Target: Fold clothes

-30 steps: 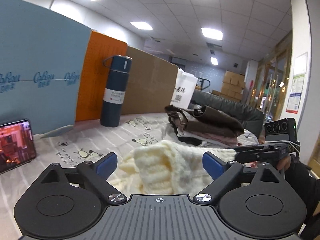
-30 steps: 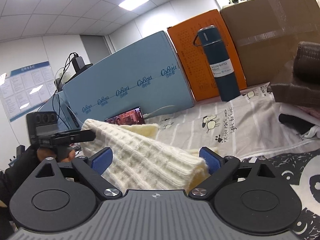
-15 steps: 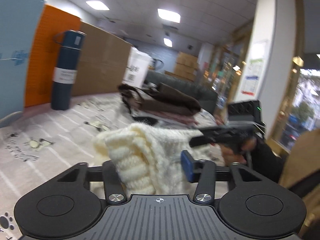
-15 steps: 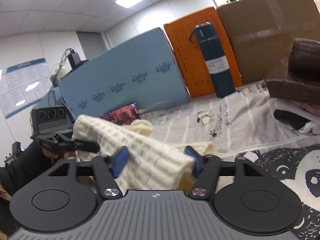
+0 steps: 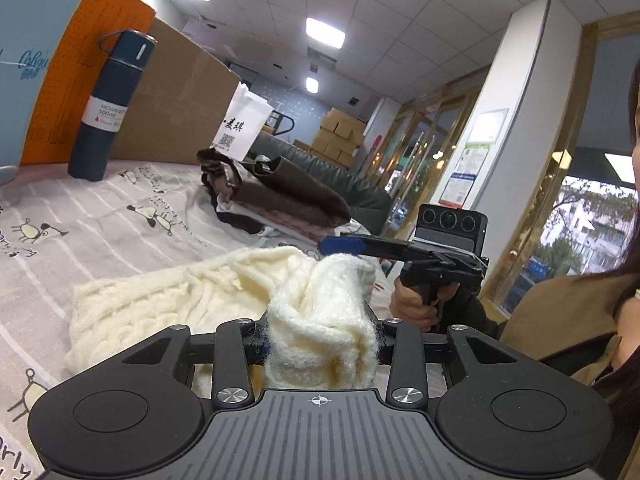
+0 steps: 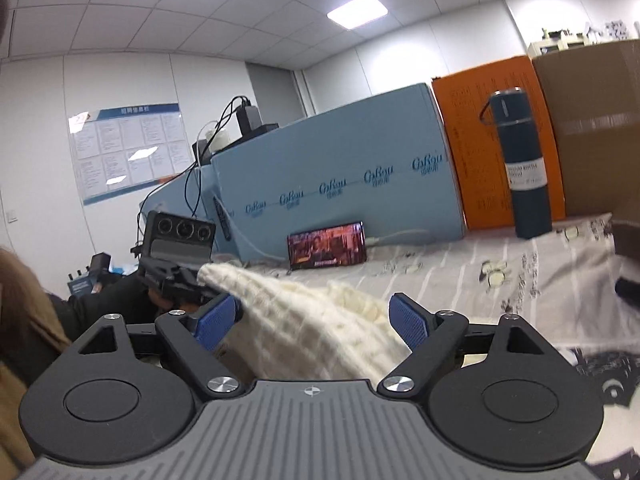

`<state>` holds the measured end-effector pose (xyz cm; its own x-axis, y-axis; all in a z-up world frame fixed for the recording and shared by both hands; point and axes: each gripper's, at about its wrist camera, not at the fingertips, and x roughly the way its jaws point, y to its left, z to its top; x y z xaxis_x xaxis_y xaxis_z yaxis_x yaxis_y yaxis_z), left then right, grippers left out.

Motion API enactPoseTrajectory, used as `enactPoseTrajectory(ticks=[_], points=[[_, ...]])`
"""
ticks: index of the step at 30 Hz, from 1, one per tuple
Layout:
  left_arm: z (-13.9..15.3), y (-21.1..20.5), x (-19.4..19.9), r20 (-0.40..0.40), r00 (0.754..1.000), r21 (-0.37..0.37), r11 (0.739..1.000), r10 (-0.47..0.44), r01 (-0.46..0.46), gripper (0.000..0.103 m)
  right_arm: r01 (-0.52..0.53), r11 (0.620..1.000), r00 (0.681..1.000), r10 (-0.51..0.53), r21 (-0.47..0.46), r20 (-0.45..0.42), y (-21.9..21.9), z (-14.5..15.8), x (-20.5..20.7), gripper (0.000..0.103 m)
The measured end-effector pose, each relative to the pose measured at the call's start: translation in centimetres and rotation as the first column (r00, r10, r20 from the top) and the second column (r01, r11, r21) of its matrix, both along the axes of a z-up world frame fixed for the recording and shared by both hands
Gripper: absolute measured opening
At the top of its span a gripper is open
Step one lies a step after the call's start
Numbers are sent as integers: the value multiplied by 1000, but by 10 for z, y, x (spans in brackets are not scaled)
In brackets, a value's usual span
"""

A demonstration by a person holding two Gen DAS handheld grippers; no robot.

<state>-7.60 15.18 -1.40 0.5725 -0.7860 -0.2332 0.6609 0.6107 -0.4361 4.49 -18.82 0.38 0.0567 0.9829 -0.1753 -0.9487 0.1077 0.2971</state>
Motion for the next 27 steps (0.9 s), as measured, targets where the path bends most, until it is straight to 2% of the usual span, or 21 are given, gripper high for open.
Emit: enactPoseTrajectory(ticks=[2, 7, 8, 9, 11, 12, 13, 16, 18, 20, 21, 23, 24, 25, 27], points=[[1, -2, -3, 8, 1000, 14, 1000, -3, 3, 36, 10, 999, 1000, -10, -42, 3, -5, -2, -1, 92], [1, -8, -13, 17, 1000, 50, 999, -17, 17, 36, 41, 988, 998, -34, -147, 50, -9, -10, -7, 89], [1, -9, -15, 18, 1000, 57, 998, -20, 19, 36, 43, 986, 997, -32, -162, 66, -8, -11, -10, 83], [2, -10, -17, 20, 1000, 67, 998, -22, 21, 36, 44, 983, 996, -30, -177, 81, -8, -12, -12, 66], [2, -15, -23, 25, 999, 106, 994, -21, 18, 36, 32, 980, 994, -11, -195, 108, -7, -14, -17, 44], [3, -18, -27, 31, 999, 140, 990, -17, 12, 36, 16, 980, 993, 8, -197, 119, -8, -14, -19, 34], [4, -22, -31, 40, 999, 182, 983, -14, 6, 36, 11, 979, 990, 19, -204, 142, -8, -14, -24, 30], [8, -35, -49, 71, 997, 298, 954, 2, -23, 42, 4, 973, 979, 44, -230, 201, -9, -16, -39, 30], [17, -33, -63, 121, 992, 284, 957, 27, -61, 56, 8, 968, 974, 49, -252, 220, -10, -19, -47, 30], [25, -32, -76, 170, 984, 268, 959, 53, -98, 61, 14, 964, 971, 50, -266, 235, -12, -21, -54, 31], [30, -31, -83, 194, 979, 259, 959, 66, -116, 68, 20, 964, 970, 46, -265, 239, -13, -22, -56, 32], [39, -26, -92, 245, 960, 198, 962, 137, -188, 76, 29, 964, 968, 39, -264, 250, -14, -24, -61, 34], [42, -25, -92, 259, 947, 180, 953, 191, -242, 76, 33, 963, 966, 38, -266, 257, -14, -25, -64, 36], [44, -27, -89, 275, 929, 193, 932, 249, -307, 76, 37, 963, 964, 36, -268, 264, -14, -25, -66, 38], [40, -36, -75, 292, 899, 285, 868, 326, -407, 76, 40, 960, 958, 41, -276, 282, -13, -26, -71, 42]])
